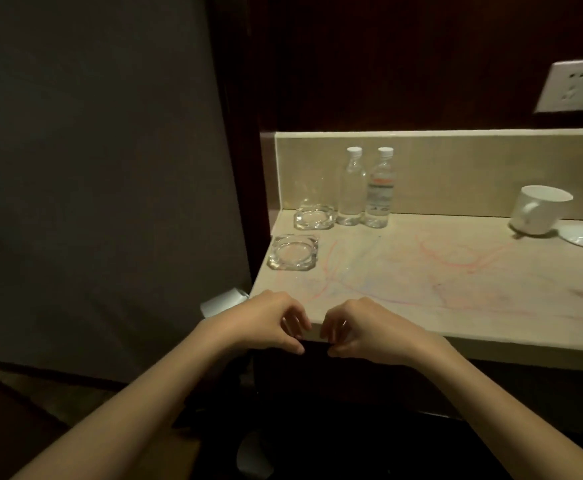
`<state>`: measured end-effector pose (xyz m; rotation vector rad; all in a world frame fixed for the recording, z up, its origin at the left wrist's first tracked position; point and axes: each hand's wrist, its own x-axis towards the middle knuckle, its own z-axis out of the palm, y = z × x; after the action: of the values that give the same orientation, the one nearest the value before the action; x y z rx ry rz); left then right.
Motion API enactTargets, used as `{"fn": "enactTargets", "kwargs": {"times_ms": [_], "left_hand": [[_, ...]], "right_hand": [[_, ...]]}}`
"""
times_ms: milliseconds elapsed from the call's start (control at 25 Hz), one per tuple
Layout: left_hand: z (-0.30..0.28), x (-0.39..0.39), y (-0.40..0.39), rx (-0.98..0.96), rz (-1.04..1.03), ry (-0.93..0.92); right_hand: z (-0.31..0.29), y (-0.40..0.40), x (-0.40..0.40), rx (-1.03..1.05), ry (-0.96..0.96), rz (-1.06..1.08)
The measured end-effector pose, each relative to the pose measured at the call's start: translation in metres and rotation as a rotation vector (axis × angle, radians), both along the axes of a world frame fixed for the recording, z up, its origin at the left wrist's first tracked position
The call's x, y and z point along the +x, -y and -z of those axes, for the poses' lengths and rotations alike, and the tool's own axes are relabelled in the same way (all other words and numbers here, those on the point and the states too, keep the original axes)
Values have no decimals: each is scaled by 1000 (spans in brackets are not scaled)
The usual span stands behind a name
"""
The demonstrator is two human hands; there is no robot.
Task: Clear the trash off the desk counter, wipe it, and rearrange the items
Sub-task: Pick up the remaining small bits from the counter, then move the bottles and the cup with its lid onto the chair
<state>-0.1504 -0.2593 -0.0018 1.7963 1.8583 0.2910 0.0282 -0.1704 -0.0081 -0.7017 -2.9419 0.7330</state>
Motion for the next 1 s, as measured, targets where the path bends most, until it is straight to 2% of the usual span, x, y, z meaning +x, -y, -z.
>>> {"fn": "enactTargets", "kwargs": {"times_ms": [560, 1000], "left_hand": [[-26, 147, -176, -30, 81, -68], [-21, 205, -246, -47, 193, -117]], "right_hand": [[-31, -155, 163, -16, 77, 134], [-27, -208, 233, -14, 100, 279]]}}
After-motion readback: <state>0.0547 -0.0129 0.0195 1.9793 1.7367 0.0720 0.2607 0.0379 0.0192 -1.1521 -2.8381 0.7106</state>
